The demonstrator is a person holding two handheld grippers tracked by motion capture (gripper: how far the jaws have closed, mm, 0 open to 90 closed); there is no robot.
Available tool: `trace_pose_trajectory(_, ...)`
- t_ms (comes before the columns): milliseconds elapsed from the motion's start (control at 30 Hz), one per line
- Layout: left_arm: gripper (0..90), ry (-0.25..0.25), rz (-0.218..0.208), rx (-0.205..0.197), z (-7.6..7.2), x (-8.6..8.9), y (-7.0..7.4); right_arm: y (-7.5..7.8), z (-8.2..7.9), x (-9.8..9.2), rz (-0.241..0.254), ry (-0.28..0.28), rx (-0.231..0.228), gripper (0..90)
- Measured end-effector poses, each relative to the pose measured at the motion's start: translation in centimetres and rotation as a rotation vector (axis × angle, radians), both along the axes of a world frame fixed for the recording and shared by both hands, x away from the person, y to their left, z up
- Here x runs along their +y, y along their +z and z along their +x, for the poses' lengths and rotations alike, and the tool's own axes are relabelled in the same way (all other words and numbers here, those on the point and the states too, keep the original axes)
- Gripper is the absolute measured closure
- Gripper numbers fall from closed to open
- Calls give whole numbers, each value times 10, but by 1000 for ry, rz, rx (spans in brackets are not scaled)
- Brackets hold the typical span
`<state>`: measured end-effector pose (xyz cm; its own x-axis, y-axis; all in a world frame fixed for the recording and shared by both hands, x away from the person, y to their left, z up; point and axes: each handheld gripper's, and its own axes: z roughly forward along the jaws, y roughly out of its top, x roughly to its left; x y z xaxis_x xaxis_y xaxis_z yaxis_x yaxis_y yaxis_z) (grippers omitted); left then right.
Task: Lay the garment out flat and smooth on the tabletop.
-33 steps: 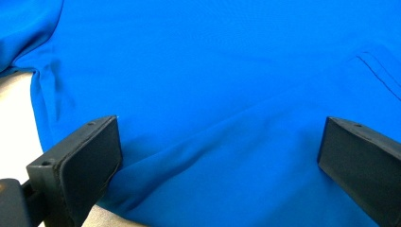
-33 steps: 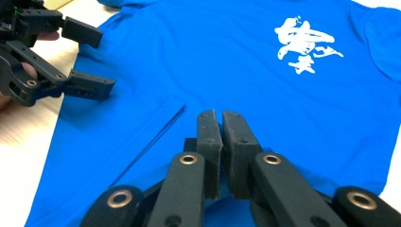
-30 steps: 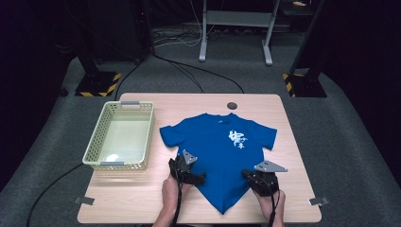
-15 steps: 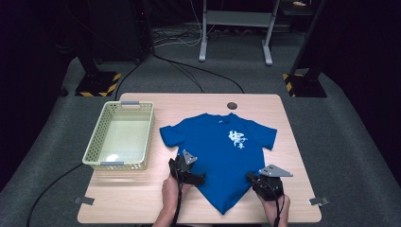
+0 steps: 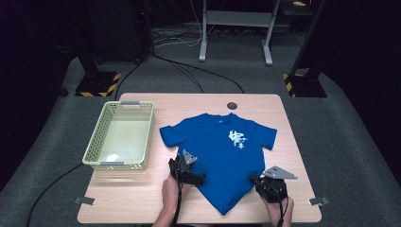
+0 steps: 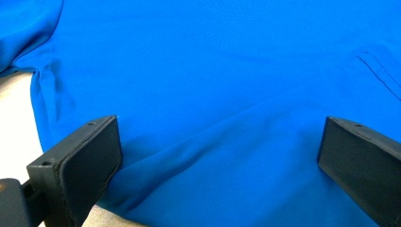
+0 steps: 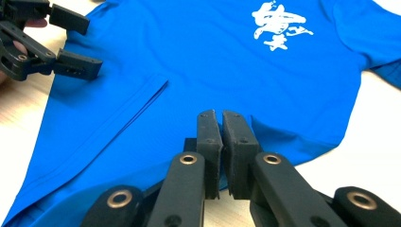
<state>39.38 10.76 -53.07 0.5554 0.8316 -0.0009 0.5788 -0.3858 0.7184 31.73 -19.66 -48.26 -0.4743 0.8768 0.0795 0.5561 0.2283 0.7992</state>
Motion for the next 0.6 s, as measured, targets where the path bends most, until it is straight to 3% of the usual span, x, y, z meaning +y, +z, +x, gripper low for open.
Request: trace_pose_trajectory(600,0,1,0,0,0,0,0,2,-15,-12,-9,-32,-3,863)
